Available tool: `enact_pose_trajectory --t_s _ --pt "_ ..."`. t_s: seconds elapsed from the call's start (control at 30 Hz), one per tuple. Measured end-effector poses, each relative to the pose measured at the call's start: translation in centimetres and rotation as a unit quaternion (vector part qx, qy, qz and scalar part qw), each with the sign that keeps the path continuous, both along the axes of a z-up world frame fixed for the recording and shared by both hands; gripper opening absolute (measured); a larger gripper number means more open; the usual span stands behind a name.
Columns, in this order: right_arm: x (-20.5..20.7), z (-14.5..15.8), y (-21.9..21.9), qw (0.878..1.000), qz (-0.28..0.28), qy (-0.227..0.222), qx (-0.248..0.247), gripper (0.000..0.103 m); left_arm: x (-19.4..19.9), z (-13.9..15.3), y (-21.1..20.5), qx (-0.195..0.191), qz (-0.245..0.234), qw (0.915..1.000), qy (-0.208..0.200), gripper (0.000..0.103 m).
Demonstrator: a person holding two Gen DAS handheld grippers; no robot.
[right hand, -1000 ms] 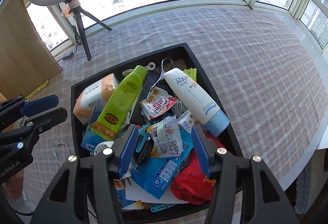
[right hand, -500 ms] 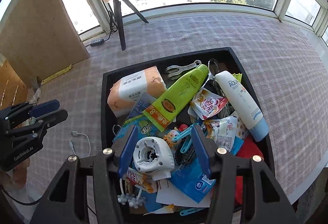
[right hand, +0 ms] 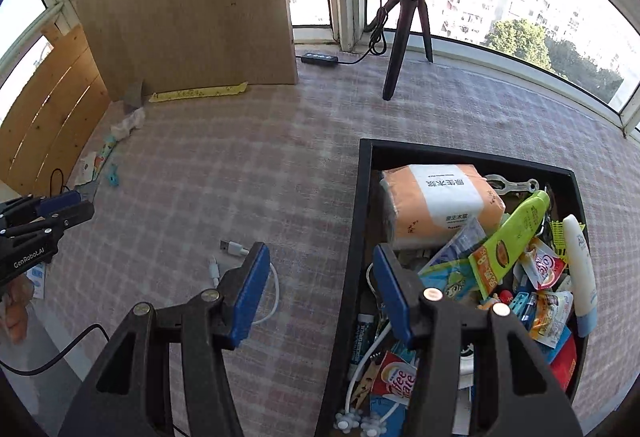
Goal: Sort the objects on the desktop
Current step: 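Move the left gripper to the white pouch while the right approaches the blue clothespin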
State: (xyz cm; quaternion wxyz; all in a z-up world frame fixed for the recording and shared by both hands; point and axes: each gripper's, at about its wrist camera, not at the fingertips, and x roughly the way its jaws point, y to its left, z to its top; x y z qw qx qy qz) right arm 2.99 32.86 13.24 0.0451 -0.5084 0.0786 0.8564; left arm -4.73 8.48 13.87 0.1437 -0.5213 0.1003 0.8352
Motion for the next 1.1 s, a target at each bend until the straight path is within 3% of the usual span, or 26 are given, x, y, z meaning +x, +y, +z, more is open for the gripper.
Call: enact_pose_trajectory --t_s 0.17,0.37,0.67,0.87,0.97,1.1 --pt "-1.0 0.5 -3.9 1.0 0.018 0.014 -0.017 0.053 0.5 0.8 -3.7 0.011 0.028 0.9994 0.016 0.034" --pt "-1.6 1.2 -9.1 0.998 0.055 0.013 0.013 0.053 0.9 1.6 -7.3 0.023 0.041 0.9985 0.028 0.039" --pt "-2.4 2.5 -12.8 0.998 0.059 0.013 0.021 0.053 -0.1 1.3 -11.5 0.033 0.063 0.9969 0.034 0.039" --pt "-4.1 3.2 -12.9 0.998 0.06 0.013 0.026 0.053 -4.0 2.5 -17.1 0.048 0.114 0.9915 0.039 0.04" --pt "-5.5 3.1 -12.2 0.998 0.058 0.008 0.015 0.053 -6.2 2.9 -20.2 0.046 0.147 0.987 0.046 0.046" --pt "-7.7 1.9 -12.1 0.998 0.066 -0.008 0.019 0.053 -9.1 1.4 -22.9 0.034 0.162 0.9858 0.028 0.049"
